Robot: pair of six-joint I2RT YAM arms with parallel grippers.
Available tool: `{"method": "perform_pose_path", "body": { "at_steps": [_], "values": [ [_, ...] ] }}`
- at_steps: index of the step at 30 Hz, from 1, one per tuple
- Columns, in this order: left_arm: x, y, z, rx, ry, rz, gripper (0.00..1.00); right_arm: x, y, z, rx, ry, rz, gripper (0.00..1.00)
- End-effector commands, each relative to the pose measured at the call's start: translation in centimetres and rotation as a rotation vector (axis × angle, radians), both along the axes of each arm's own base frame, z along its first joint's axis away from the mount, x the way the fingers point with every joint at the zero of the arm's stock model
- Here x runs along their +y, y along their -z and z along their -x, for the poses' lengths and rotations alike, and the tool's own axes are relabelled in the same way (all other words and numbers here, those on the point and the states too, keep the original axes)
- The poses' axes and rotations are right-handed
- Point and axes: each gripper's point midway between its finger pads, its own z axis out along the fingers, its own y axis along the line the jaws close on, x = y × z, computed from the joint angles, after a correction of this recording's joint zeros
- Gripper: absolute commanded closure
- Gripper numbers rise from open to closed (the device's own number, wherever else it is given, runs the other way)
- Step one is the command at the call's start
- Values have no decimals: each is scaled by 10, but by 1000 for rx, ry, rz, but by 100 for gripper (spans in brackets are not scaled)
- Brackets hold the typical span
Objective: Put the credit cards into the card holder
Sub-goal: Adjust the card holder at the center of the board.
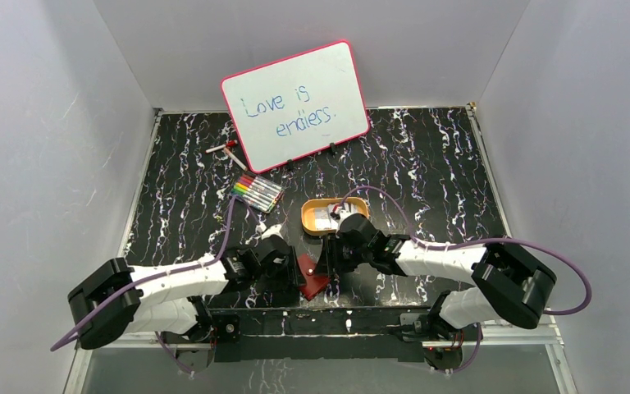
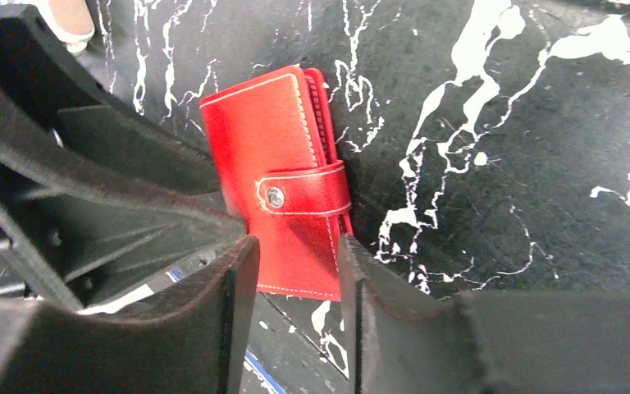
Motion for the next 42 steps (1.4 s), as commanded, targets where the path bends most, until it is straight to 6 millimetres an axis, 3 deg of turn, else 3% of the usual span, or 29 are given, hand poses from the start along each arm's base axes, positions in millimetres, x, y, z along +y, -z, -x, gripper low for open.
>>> {"method": "perform_pose_path", "body": {
  "at_steps": [1,8,19,20,24,26,29,33,37,40,42],
  "values": [
    [2,2,-11,9,-6,13,62,14,-10,10,9,-67,-76,55],
    [10,0,-33,19,-79,51,77,23,0,13,48,-42,-100,64],
    [32,-7,-57,-37,-167,-34,76,47,1,-12,14,3,-96,60],
    [35,-11,-58,-48,-172,-41,73,47,-6,-12,2,-1,-105,56],
    [49,-35,-60,-106,-201,-57,43,29,-31,-9,-58,0,-95,40],
    [54,-57,-63,-162,-210,-39,34,17,-52,-8,-123,-14,-96,36],
    [61,-93,-68,-243,-215,-24,23,-7,-82,-11,-240,-12,-64,12],
    [64,-116,-67,-290,-182,-14,23,-24,-106,-12,-326,-17,-57,9],
    [60,-132,-64,-312,-150,24,30,-26,-123,-5,-351,-31,-111,19],
    [74,-170,-72,-428,-180,22,30,-43,-158,-28,-518,51,-93,18],
    [83,-209,-80,-541,-206,33,27,-61,-190,-49,-654,157,-68,3]
  ]
}}
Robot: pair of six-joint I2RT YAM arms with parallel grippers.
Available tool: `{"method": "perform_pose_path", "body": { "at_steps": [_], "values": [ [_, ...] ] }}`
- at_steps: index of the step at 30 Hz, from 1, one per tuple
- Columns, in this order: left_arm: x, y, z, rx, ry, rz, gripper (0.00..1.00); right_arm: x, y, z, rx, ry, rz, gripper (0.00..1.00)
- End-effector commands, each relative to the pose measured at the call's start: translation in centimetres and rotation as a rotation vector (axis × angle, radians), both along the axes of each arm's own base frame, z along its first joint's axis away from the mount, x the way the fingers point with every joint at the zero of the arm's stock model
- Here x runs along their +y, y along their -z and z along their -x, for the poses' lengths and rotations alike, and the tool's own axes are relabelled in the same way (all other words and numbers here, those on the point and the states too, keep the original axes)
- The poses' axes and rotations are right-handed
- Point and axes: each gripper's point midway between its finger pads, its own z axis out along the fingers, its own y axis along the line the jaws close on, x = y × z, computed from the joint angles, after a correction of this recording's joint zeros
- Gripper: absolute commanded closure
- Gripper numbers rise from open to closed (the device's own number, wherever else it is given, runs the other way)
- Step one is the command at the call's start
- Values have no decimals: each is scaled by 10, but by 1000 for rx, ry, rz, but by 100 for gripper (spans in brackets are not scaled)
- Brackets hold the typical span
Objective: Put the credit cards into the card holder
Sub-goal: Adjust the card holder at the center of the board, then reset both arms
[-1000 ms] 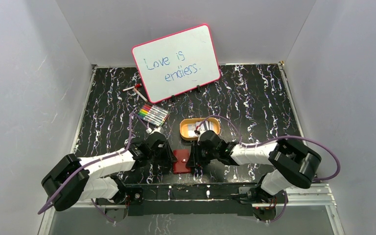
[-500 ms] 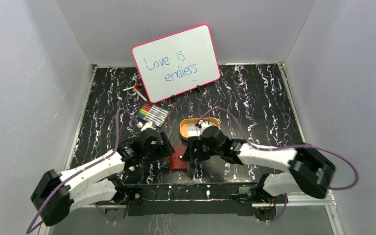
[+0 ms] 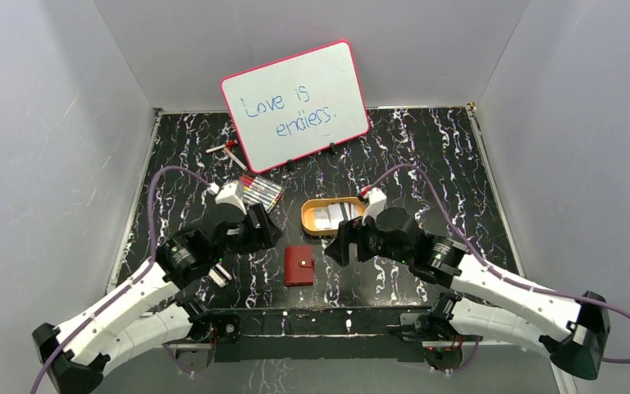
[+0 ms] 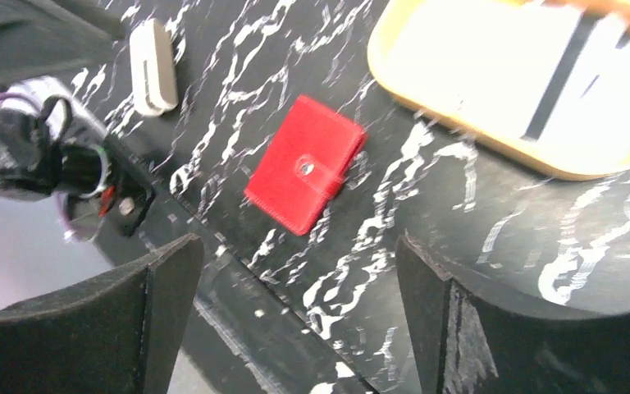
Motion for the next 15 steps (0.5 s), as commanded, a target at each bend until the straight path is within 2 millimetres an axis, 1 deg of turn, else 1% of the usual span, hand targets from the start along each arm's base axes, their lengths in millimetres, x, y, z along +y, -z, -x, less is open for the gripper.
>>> {"method": "perform_pose_path", "body": {
  "at_steps": [1,2,3,4,5,6,7,8,9,10,11,12,13,14,15],
  "values": [
    [27,-92,-18,-254,-81,18,24,-40,-83,-56,-317,303,-32,2],
    [35,-112,-24,-286,-162,54,18,-57,-95,-73,-345,469,-58,1],
    [45,-127,-30,-306,-263,100,15,-69,-110,-84,-368,581,-84,1],
    [57,-146,-35,-318,-380,166,10,-75,-125,-91,-407,620,-82,1],
    [73,-154,-39,-324,-501,190,9,-74,-139,-96,-445,629,-71,1],
    [83,-157,-41,-324,-566,188,9,-68,-153,-100,-449,633,-86,1],
    [89,-161,-42,-330,-606,176,8,-59,-169,-105,-453,635,-101,1],
    [94,-161,-43,-315,-638,155,8,-50,-190,-111,-459,640,-128,1],
    [96,-163,-42,-299,-654,140,8,-41,-215,-117,-468,648,-164,1],
    [93,-165,-43,-282,-649,123,8,-31,-240,-123,-478,655,-204,1],
    [88,-169,-45,-269,-622,101,8,-25,-275,-126,-492,665,-266,1],
    [82,-176,-46,-266,-588,83,8,-22,-311,-128,-508,676,-336,1],
    [76,-183,-47,-261,-550,61,7,-26,-355,-126,-529,691,-428,1],
    [73,-195,-48,-274,-515,36,7,-35,-394,-121,-548,705,-517,1],
    [72,-207,-50,-295,-485,9,7,-48,-423,-112,-563,714,-589,1]
  ]
}}
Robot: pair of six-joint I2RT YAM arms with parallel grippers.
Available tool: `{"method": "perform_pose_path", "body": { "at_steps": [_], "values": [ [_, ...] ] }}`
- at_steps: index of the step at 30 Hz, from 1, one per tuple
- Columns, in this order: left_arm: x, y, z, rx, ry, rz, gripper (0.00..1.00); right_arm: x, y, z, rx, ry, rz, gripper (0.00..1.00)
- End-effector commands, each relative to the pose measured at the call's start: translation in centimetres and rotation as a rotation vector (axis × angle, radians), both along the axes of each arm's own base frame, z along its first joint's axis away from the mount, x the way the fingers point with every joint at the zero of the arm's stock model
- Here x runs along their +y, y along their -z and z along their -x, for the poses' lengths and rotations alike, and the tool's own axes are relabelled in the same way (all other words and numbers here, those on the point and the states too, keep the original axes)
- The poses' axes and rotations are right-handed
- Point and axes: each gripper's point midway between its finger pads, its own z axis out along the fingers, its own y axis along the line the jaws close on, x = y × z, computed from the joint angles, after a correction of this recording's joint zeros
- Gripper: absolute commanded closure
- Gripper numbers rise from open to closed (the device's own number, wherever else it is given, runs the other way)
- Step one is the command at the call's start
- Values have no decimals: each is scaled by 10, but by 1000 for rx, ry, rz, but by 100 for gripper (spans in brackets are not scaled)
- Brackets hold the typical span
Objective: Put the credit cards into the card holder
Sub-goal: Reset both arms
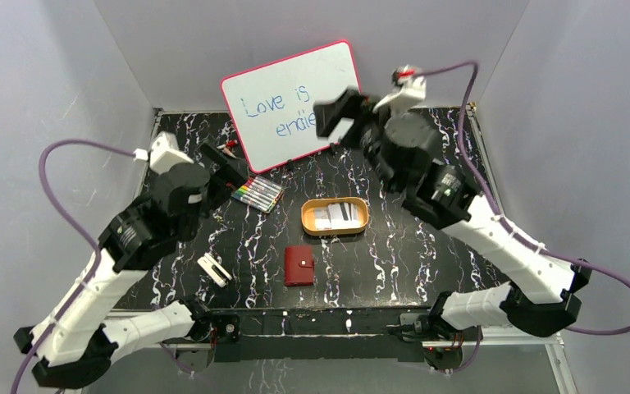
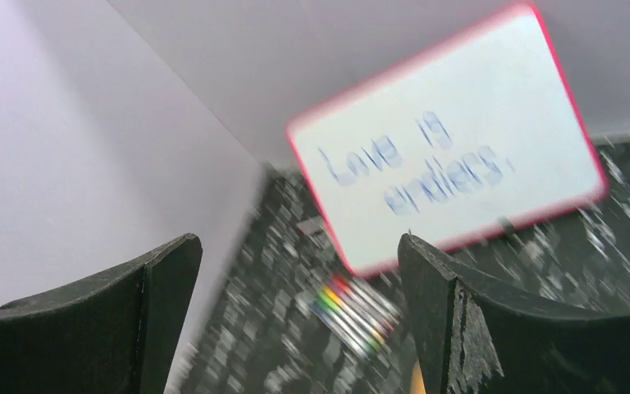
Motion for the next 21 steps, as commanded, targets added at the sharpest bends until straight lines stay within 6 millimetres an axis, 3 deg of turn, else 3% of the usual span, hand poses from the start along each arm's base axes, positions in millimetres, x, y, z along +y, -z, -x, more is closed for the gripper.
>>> {"method": "perform_pose_path", "body": {
  "at_steps": [1,2,3,4,5,7,9,11,14,16,20,21],
  "values": [
    [6,-25,-6,13,27,-189,7,-61,-163,26,-223,66,-358,1],
    [7,-35,-7,-19,66,-257,6,-79,-164,37,-233,67,-375,1],
    [8,-44,-9,-62,88,-306,6,-93,-147,46,-226,67,-362,1],
    [14,-50,-10,-104,84,-351,5,-96,-107,48,-190,66,-300,1],
    [21,-54,-11,-145,65,-376,5,-110,-93,57,-189,67,-298,1],
    [26,-64,-5,-234,75,-349,5,-128,-87,67,-200,67,-317,1],
    [25,-65,4,-291,120,-320,5,-125,-94,66,-204,67,-324,1],
    [28,-49,5,-259,114,-334,5,-106,-74,54,-169,66,-263,1],
    [21,-16,9,-177,182,-384,5,-85,-17,41,-100,65,-143,1],
    [17,7,14,-133,225,-397,5,-81,11,38,-71,66,-91,1],
    [16,31,20,-96,243,-375,5,-91,46,45,-50,66,-54,1],
    [16,35,21,-94,245,-373,5,-102,64,48,-183,-4,348,0]
  ]
}}
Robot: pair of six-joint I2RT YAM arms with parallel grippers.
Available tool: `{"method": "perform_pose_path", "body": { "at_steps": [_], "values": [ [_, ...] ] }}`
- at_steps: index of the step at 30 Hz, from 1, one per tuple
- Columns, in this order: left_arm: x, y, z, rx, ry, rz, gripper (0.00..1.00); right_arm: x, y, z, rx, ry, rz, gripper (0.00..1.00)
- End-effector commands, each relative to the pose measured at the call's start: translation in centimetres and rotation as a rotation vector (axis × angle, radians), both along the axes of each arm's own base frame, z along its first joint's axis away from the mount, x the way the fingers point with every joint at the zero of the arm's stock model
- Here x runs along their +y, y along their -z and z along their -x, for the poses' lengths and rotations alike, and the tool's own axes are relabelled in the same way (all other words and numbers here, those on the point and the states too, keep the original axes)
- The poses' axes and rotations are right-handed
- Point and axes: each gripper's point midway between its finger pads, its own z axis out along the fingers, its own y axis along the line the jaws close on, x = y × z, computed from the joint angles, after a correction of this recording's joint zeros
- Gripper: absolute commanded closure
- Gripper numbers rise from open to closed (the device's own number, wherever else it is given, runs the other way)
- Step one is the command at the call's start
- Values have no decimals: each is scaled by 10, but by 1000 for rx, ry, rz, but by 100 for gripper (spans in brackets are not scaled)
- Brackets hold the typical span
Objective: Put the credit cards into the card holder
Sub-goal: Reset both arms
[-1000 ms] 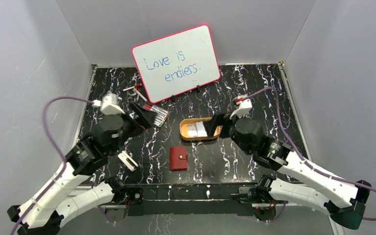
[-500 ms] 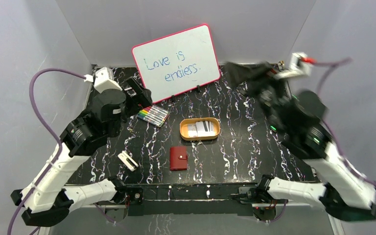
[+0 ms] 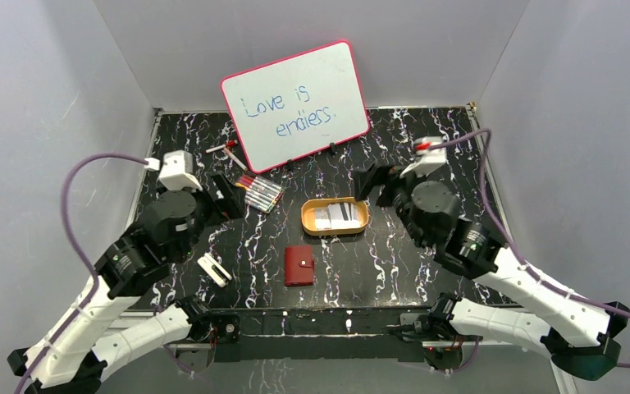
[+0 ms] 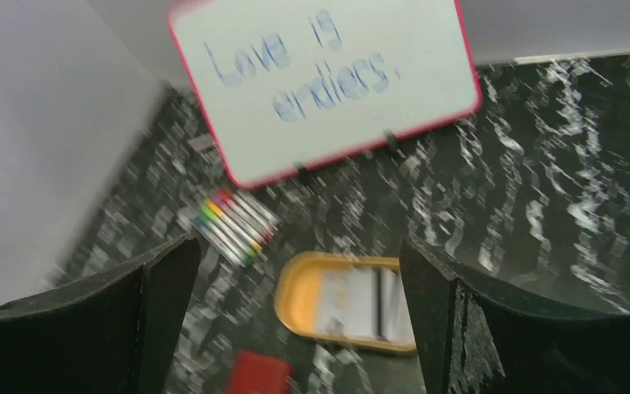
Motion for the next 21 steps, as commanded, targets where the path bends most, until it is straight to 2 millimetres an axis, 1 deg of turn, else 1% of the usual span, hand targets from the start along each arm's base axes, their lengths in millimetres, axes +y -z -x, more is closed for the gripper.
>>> {"method": "perform_pose_path", "body": {
  "at_steps": [1,2,4,7,10,12,14,15,17,19,21],
  "values": [
    [0,23,8,44,32,-18,5,-79,13,4,-118,185,422,0],
    [1,26,8,47,29,-26,5,-81,9,9,-141,162,405,0],
    [3,34,8,65,22,-47,5,-72,1,15,-201,93,337,0],
    [3,41,7,88,15,-73,5,-66,8,13,-188,81,342,0],
    [4,39,4,83,10,-98,5,-56,14,9,-127,58,403,0],
    [4,31,1,64,12,-115,5,-51,9,8,-124,43,417,0],
    [2,18,-3,35,14,-117,5,-49,-8,8,-155,36,392,0],
    [1,9,-5,17,16,-115,5,-48,-21,10,-188,24,365,0],
    [-3,-12,-9,-23,27,-109,5,-49,-54,17,-263,3,289,0],
    [-5,-29,-11,-62,35,-105,5,-56,-85,24,-329,6,211,0],
    [-4,-39,-12,-91,30,-94,5,-64,-103,28,-366,26,149,0]
  ]
}}
